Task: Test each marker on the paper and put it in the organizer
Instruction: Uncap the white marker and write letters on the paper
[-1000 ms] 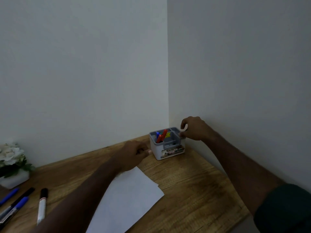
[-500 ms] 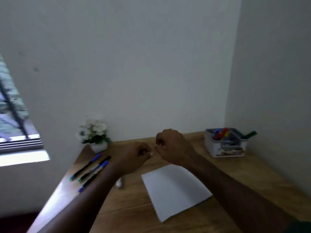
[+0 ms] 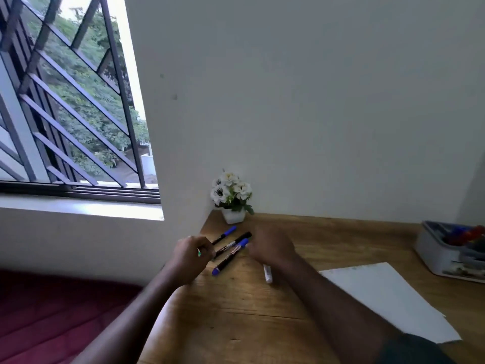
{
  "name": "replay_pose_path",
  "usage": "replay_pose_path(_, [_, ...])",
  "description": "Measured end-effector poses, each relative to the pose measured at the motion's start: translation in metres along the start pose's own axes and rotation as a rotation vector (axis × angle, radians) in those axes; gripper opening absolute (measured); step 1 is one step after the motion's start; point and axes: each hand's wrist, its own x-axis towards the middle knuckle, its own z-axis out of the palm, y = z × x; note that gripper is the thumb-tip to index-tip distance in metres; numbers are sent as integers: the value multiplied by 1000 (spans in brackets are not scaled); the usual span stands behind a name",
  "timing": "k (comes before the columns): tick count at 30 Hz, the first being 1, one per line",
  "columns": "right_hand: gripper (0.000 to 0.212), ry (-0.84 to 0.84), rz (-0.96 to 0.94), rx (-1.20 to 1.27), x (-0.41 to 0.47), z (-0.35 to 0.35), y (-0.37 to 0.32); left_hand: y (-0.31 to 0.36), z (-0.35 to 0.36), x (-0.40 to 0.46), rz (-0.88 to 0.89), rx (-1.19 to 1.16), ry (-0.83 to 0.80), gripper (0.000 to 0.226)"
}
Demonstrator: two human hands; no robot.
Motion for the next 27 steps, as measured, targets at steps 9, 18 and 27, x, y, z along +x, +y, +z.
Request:
replay_pose_path(9, [5,-137,113,52,7,3,5,22,16,7,122,-92,-28,14])
replay_pose_path(18, [29,-97,-244,150,-40,-32,57,82,28,-1,288,-410,-40,15])
replay_pose_path(27, [40,234,-414,-148,-64,-38,132,144,73,5,295,-680,-241,9])
